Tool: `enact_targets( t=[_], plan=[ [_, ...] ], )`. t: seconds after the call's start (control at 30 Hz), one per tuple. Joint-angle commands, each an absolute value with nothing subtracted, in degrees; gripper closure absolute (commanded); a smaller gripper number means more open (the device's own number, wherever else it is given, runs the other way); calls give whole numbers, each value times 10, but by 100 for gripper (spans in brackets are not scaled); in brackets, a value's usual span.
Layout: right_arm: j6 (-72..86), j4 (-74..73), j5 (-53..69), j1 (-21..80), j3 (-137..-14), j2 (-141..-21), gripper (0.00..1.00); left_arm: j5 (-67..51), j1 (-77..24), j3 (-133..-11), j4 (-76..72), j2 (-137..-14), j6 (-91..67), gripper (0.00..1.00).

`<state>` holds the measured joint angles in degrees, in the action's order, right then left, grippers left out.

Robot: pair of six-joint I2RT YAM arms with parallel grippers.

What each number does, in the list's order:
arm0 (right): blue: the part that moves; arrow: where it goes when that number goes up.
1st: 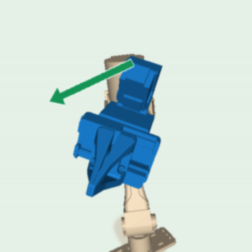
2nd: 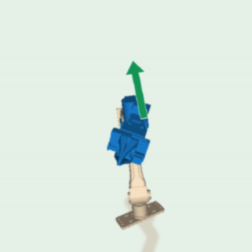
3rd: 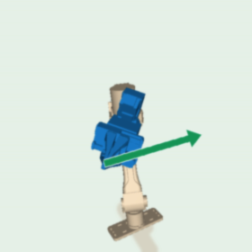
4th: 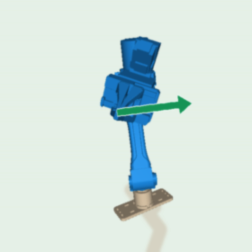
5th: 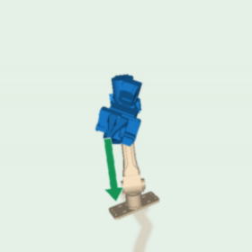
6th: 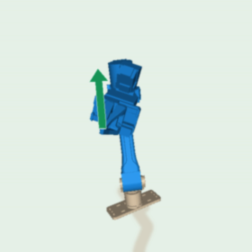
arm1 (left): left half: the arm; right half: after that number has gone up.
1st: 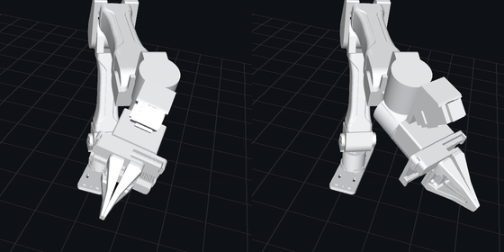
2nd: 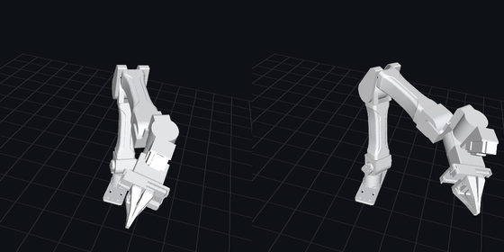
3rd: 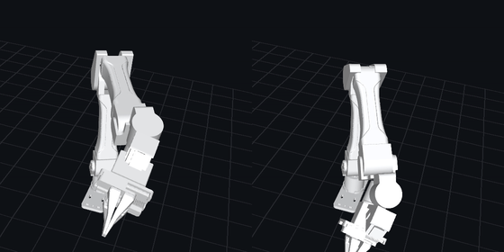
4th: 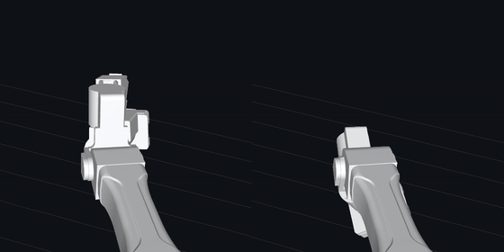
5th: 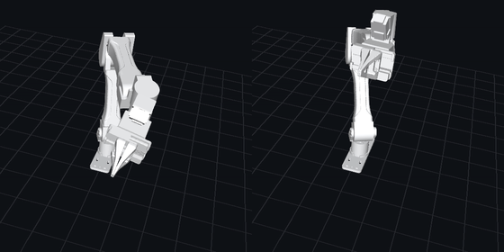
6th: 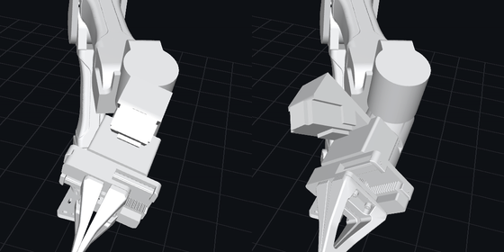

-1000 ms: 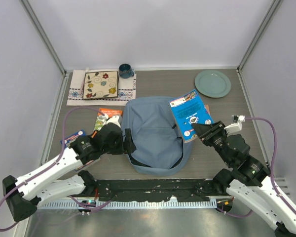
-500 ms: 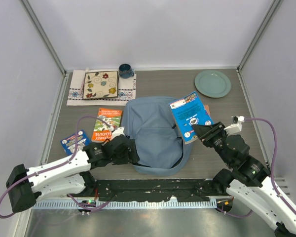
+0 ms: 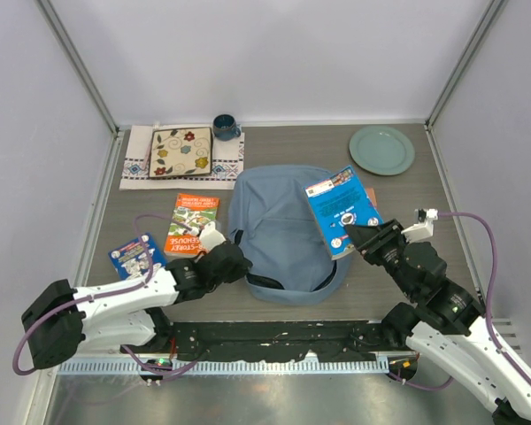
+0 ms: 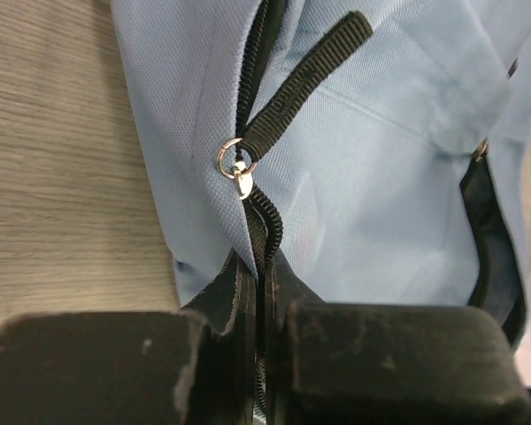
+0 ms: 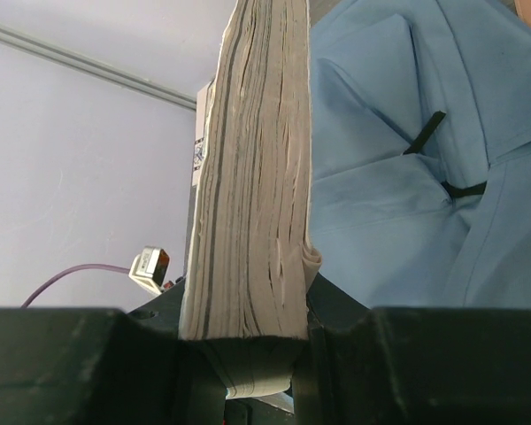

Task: Pack the student bag
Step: Adjust the student bag at the center of the board.

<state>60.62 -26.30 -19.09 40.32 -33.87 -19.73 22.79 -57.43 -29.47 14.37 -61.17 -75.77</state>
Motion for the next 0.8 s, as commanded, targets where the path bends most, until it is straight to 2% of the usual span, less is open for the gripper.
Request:
enact_targets(
  t=[0.0, 0.23, 0.47, 0.63, 0.77],
  plan=[
    [620, -230, -220, 403, -353, -178, 99, 341, -577, -291, 67, -625, -831, 100],
    [610, -276, -238, 403, -376, -173, 99, 444, -568, -263, 46, -621, -917, 100],
    [611, -291, -237, 403, -386, -176, 99, 489, -556, -249, 15, -635, -1009, 100],
    [611, -304, -243, 403, -389, -170, 99, 486, -555, -256, -24, -657, -998, 100],
    [607, -315, -253, 403, -395, -170, 99, 431, -546, -268, -87, -706, -955, 100]
  ],
)
